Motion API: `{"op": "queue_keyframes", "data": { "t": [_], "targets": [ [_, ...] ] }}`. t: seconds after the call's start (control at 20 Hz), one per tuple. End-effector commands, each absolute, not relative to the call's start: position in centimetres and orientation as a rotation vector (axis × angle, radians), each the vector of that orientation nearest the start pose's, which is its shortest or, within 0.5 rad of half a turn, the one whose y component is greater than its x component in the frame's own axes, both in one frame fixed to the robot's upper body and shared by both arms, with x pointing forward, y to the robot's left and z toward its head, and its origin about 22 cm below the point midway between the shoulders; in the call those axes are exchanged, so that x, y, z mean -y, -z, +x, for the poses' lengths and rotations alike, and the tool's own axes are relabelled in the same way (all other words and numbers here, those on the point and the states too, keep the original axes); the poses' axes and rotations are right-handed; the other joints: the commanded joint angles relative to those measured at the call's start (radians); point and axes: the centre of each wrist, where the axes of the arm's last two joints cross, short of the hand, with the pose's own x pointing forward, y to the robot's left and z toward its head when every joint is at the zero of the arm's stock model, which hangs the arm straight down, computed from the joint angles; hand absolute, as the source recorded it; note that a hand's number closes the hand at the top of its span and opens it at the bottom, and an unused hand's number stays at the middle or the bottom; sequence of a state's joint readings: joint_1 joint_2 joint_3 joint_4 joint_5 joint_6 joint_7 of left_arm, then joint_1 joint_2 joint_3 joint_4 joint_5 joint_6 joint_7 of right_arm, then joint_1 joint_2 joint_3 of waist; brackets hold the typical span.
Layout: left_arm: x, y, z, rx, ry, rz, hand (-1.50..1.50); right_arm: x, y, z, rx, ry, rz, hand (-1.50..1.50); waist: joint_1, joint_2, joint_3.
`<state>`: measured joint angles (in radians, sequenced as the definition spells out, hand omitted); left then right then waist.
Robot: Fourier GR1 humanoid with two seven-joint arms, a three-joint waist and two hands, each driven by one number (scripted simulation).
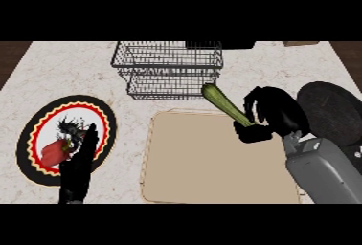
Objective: Pick the squash from the tray and place it in the tiered basket
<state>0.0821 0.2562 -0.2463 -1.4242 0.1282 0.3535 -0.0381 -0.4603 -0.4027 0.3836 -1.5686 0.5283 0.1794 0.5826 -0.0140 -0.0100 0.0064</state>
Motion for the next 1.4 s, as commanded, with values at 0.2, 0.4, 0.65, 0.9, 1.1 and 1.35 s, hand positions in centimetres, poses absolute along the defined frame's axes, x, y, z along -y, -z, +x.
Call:
{"op": "queue_keyframes", "data": {
  "t": [0.2, 0.4, 0.65, 0.9, 1.1, 1.35],
  "targets": [
    [-26.1, 5.3, 20.4, 1.293, -0.002, 0.272, 0.0, 21.1, -23.1, 27.6, 1.632, -0.783, -0.725, 1.5, -0.009, 0.001, -0.007],
    [-25.5, 5.4, 20.3, 1.299, 0.01, 0.274, 0.0, 20.7, -28.4, 25.4, 1.694, -0.8, -0.805, 1.5, 0.005, 0.003, -0.008],
    [-25.3, 5.9, 20.9, 1.292, 0.014, 0.262, 0.0, 20.2, -31.2, 26.7, 1.692, -0.738, -0.835, 1.5, 0.018, 0.009, -0.007],
    [-23.4, 3.8, 21.3, 1.294, 0.027, 0.235, 0.0, 17.3, -33.1, 28.2, 1.673, -0.723, -0.822, 1.5, 0.026, 0.008, -0.007],
    [-22.7, 6.0, 23.3, 1.301, 0.034, 0.262, 0.0, 15.8, -33.0, 31.5, 1.653, -0.715, -0.823, 1.5, 0.021, 0.013, -0.008],
    [-24.3, 6.0, 21.2, 1.303, 0.031, 0.243, 0.0, 13.1, -32.4, 35.0, 1.614, -0.732, -0.819, 1.5, 0.033, 0.014, -0.007]
  ]
}}
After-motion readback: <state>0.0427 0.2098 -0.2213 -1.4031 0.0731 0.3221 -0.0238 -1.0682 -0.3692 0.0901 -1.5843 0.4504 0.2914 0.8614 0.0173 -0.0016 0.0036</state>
